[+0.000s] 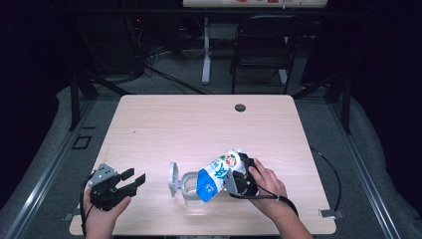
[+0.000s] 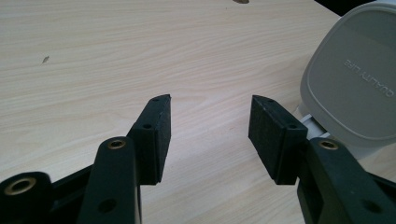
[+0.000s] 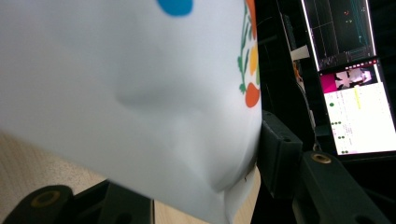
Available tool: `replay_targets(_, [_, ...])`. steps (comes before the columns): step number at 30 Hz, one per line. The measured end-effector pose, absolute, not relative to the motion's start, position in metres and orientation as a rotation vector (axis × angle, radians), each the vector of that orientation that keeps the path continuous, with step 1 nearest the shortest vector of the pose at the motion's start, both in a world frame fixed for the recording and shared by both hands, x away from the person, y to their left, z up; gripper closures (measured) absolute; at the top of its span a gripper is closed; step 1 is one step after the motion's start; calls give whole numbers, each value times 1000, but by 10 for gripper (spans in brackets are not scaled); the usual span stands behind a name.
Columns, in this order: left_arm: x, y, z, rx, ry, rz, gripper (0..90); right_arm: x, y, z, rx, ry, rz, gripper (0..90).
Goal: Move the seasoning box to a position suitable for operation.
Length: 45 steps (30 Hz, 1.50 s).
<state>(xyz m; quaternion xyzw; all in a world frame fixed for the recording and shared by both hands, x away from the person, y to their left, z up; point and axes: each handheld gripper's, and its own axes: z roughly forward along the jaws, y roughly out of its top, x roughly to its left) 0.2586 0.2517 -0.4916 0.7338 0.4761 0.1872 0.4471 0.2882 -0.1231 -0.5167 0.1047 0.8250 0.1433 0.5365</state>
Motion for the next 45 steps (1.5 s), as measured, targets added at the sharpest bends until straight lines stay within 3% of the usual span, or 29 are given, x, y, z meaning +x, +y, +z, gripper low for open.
replay_targets(45, [259,252,-492,1813,1180,462,498,292,-118,-516,184,1923,256,553])
